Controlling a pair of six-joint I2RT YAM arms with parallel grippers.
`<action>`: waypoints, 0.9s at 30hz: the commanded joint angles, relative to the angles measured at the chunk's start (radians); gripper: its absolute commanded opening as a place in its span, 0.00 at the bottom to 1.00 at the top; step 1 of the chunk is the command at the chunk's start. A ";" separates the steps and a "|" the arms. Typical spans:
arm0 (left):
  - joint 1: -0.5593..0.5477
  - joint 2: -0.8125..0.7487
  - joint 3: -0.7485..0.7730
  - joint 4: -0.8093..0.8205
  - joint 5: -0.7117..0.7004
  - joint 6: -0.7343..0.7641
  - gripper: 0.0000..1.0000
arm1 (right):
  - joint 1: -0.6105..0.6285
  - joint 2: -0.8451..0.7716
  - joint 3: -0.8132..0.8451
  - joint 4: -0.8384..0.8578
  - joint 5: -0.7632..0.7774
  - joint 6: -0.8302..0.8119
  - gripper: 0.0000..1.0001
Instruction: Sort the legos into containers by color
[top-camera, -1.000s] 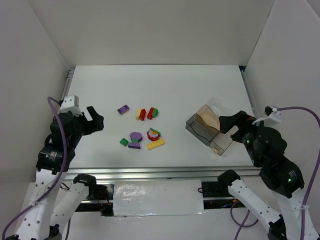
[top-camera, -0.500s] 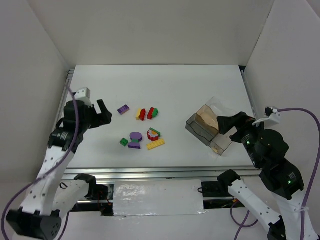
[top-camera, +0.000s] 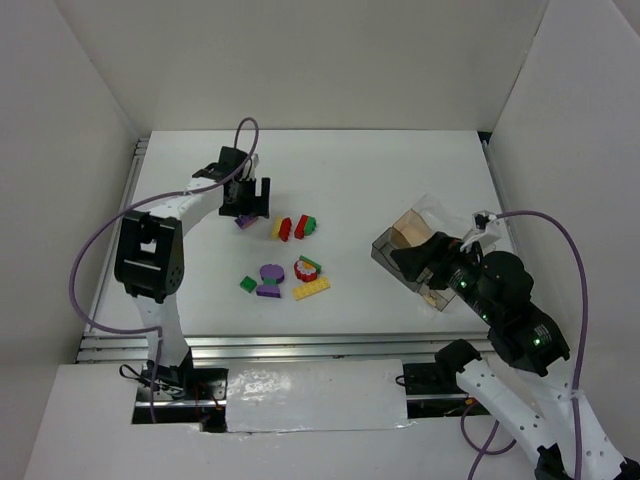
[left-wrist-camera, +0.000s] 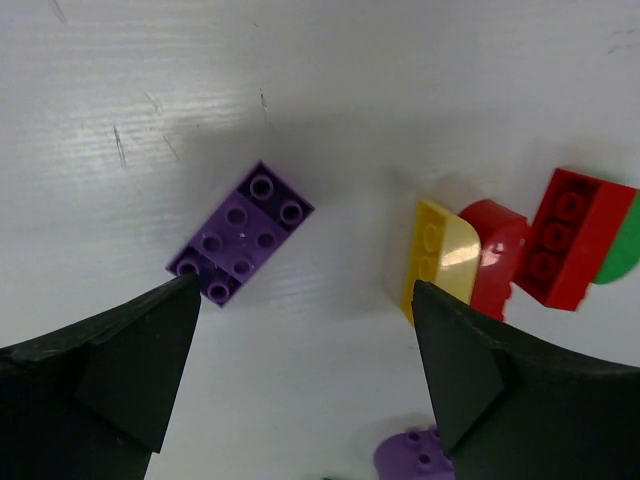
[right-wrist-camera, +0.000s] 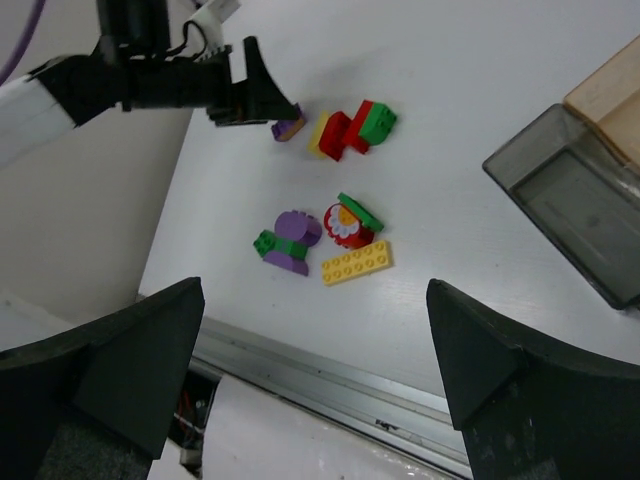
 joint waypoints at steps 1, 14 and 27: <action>-0.001 0.052 0.097 -0.044 -0.034 0.166 0.99 | 0.001 -0.037 -0.037 0.097 -0.118 0.011 1.00; 0.024 0.161 0.088 -0.025 -0.030 0.264 0.97 | -0.001 -0.031 -0.045 0.135 -0.204 -0.033 0.99; 0.036 0.131 0.076 -0.001 -0.030 0.226 0.00 | -0.001 -0.017 -0.053 0.147 -0.231 -0.022 1.00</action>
